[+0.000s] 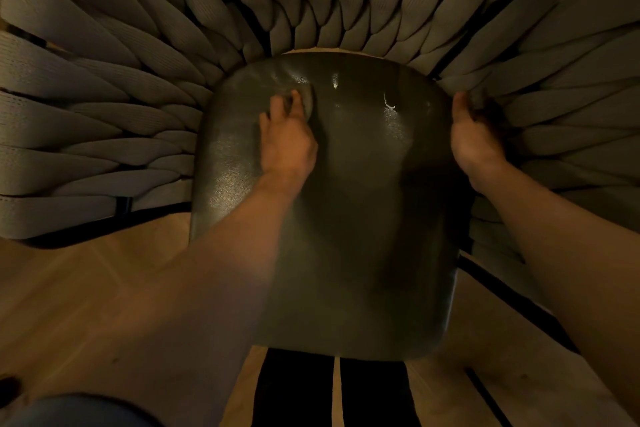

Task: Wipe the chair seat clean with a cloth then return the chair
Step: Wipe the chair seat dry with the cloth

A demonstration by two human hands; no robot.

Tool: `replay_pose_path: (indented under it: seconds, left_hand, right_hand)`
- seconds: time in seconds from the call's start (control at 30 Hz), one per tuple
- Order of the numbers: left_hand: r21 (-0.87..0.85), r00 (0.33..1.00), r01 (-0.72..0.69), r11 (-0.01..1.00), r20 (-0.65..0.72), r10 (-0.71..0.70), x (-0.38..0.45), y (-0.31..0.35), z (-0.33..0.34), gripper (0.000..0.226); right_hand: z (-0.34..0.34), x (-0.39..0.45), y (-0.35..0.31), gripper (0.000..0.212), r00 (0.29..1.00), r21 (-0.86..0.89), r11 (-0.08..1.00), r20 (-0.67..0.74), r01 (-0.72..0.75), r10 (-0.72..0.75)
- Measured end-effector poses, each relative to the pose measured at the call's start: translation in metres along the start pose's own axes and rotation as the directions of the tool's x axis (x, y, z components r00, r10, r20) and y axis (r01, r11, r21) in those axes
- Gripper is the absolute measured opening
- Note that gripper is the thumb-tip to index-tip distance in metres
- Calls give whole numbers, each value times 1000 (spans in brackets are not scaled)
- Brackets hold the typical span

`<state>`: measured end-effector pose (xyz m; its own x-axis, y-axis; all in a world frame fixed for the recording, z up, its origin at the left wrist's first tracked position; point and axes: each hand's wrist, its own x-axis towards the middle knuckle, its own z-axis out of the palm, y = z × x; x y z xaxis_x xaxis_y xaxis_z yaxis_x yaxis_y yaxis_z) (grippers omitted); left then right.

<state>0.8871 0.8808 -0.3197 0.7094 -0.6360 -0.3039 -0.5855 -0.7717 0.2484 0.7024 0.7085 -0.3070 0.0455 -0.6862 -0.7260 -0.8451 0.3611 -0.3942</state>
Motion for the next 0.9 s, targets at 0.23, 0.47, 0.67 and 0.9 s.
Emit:
replay_pose_path:
  seconds: [0.23,0.47,0.67,0.9]
  left_hand:
    - [83,982,-183,980,69,178,-13,71,13,59]
    - [14,896,-392,920,234,378,-15,137,54,65]
    - [-109,922,-344,933,148,357,-12,139,42,60]
    - [63,843,-519,852,203,499,-8,128,47,57]
  right_hand:
    - [-3,-1,-4,83,998,17,998,-3,-56,56]
    - [-4,3,0,78,999,50,998,-26,-36,37]
    - [-9,4,6,57,999,-16,999,-23,44,-45]
    - [5,10,7,58,944,-268,906,61,328,-324]
